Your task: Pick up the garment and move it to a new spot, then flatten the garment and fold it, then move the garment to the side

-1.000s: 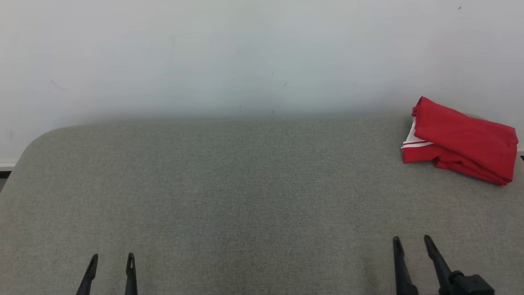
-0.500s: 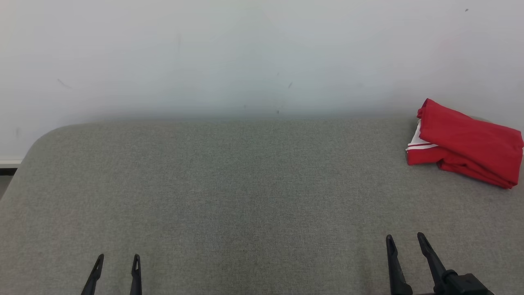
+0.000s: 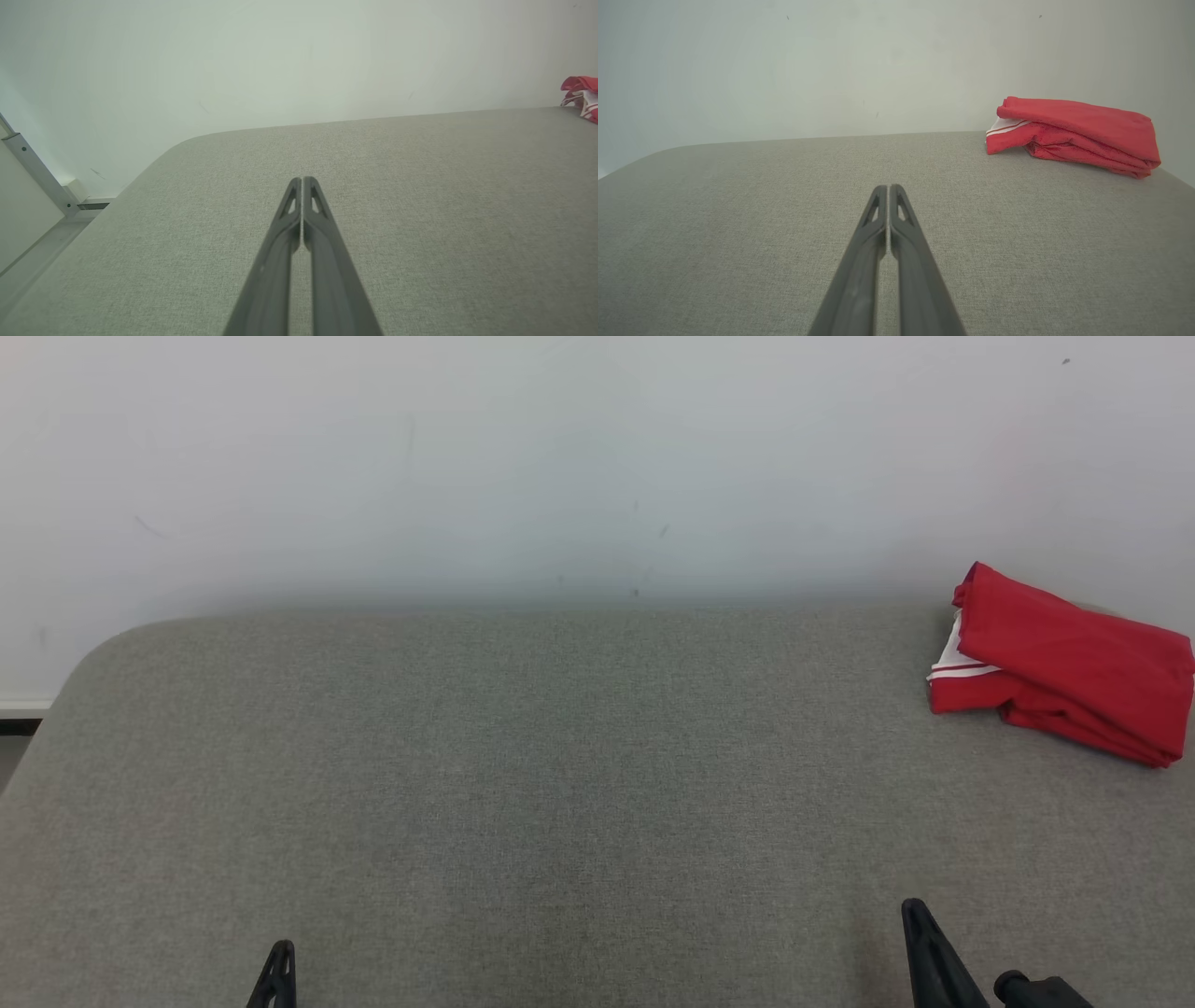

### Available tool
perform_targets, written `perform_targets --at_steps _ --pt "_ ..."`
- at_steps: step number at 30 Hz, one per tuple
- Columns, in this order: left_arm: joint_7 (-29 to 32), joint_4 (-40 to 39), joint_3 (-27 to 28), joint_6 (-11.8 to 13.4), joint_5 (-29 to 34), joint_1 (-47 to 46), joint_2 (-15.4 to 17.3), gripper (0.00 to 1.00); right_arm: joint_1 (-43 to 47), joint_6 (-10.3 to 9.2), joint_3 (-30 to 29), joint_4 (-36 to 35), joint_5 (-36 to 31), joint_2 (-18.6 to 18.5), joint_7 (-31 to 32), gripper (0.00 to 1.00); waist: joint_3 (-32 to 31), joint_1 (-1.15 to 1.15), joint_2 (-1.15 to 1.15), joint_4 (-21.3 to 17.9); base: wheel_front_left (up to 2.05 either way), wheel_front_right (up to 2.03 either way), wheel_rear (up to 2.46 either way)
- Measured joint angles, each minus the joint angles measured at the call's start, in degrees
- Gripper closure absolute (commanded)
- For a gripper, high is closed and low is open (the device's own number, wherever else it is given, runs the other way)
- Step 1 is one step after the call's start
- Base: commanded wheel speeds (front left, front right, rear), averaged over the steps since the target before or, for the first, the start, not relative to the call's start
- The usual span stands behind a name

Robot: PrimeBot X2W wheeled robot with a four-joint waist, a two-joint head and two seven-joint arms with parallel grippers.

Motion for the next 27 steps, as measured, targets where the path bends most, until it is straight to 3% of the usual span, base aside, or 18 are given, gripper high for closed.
perform_targets --at_steps 4,27 --pt "1.2 1.0 0.4 -0.1 -2.3 0.0 -0.3 1.00 0.1 0.00 -0.2 0.8 2.6 0.0 1.0 1.00 0.1 0.00 0.00 0.0 0.00 0.00 0.00" --pt "7.0 1.6 1.7 -1.1 -28.8 -2.9 -1.4 1.00 -3.0 0.00 -1.5 1.2 28.0 0.2 6.9 1.00 0.7 0.00 0.00 -0.5 0.00 0.00 0.00"
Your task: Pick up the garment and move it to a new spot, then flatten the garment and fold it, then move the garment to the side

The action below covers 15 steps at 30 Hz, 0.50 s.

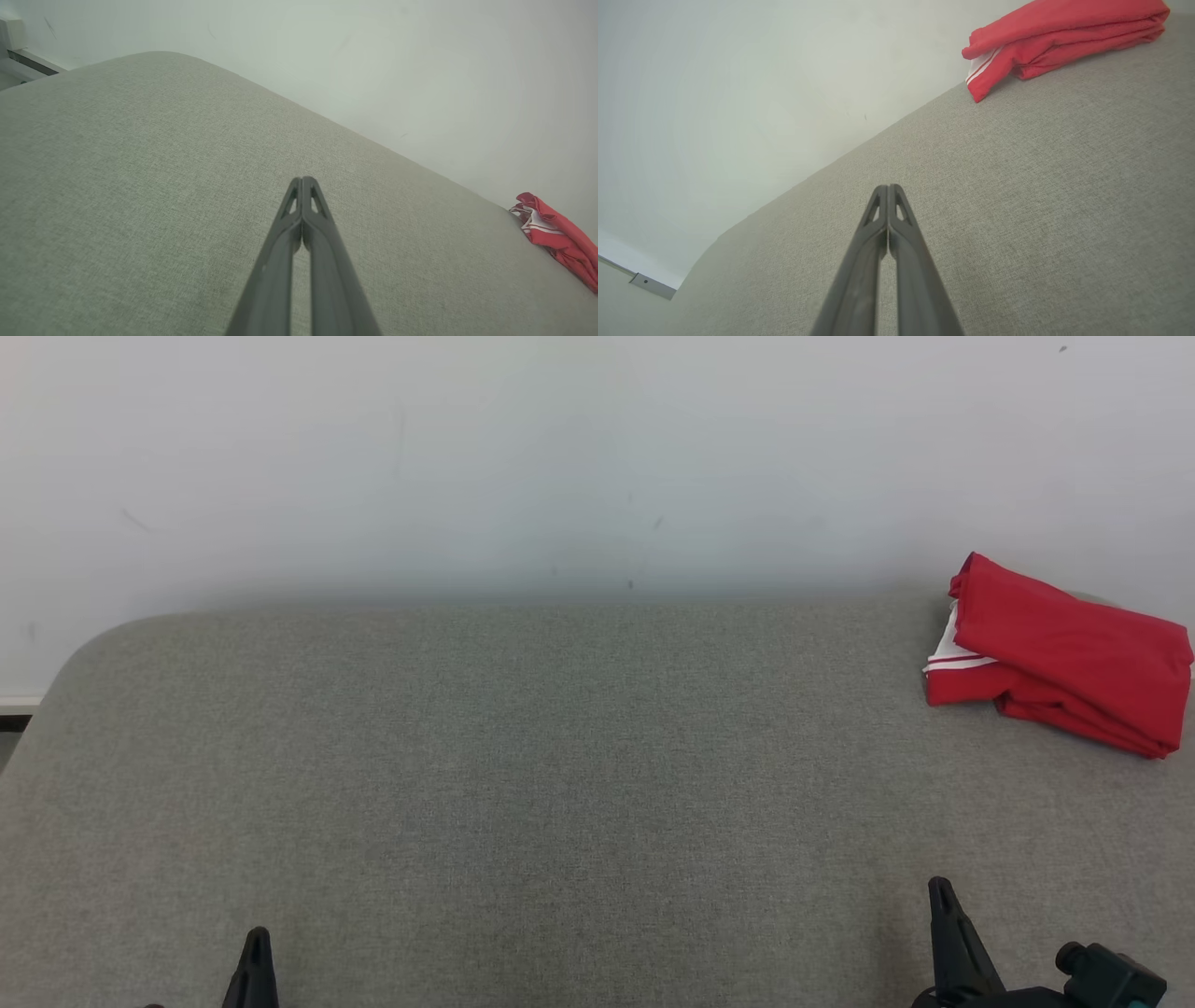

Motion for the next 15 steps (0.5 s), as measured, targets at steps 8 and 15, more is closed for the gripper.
perform_targets --at_steps 8,15 --pt "1.6 0.3 0.4 -0.2 -7.2 -1.0 -0.3 1.00 -1.1 0.00 -0.4 0.2 7.0 0.1 1.6 1.00 0.2 0.00 0.00 -0.1 0.00 0.00 0.00" --pt "3.0 0.5 0.8 -0.6 -12.8 -2.0 -0.6 1.00 -2.0 0.00 -0.7 0.3 12.7 0.1 3.0 1.00 0.4 0.00 0.00 -0.3 0.00 0.00 0.00"
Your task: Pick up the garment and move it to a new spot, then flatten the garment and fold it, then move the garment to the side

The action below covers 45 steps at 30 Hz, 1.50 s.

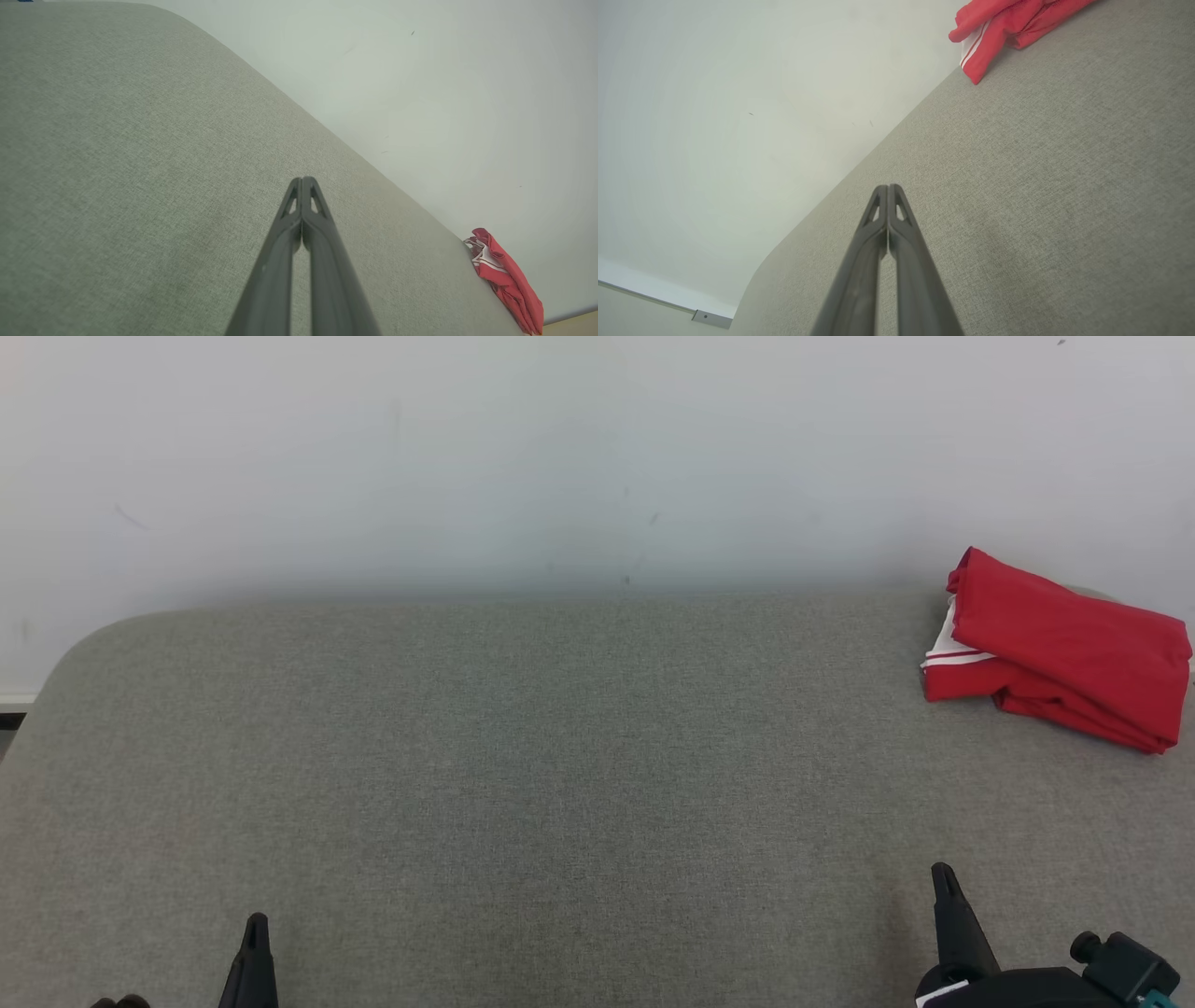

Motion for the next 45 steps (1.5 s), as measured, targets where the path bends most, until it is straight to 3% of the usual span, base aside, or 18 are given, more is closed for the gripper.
perform_targets --at_steps 45 --pt "7.0 1.0 1.9 -1.1 -29.8 -4.2 -1.3 1.00 -4.3 0.00 -1.6 0.7 28.8 0.2 6.9 1.00 1.2 0.00 0.00 -0.8 0.00 0.00 0.00"
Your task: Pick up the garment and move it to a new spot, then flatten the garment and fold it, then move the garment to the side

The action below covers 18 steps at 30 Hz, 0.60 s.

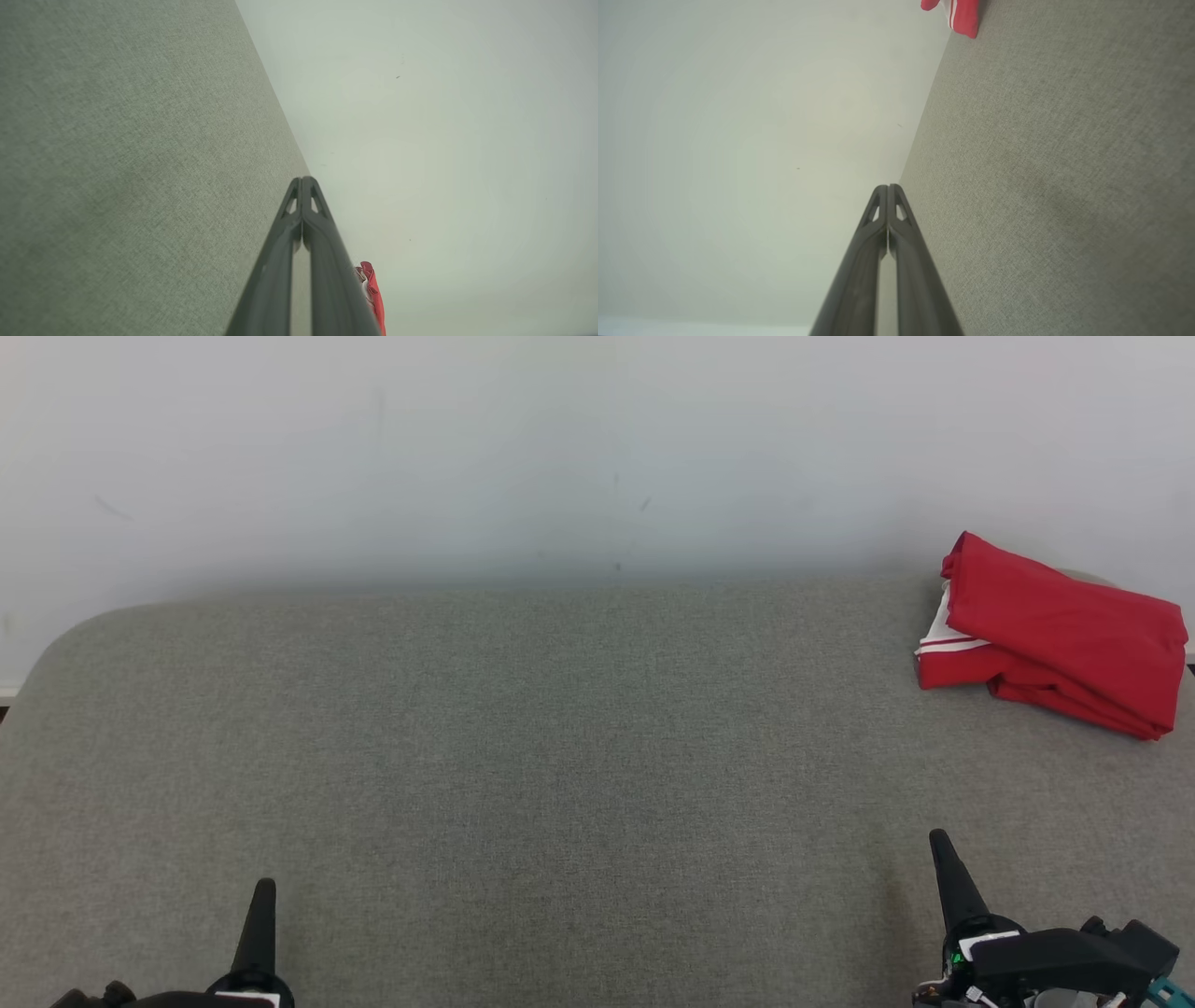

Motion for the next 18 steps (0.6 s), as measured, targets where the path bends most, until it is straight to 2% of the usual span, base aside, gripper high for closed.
perform_targets --at_steps 18 --pt "2.0 0.3 0.5 -0.5 -8.3 -1.5 -0.4 1.00 -1.3 -0.01 -0.5 0.2 8.2 0.0 1.9 1.00 0.5 0.00 0.00 -0.3 0.00 0.00 0.00"
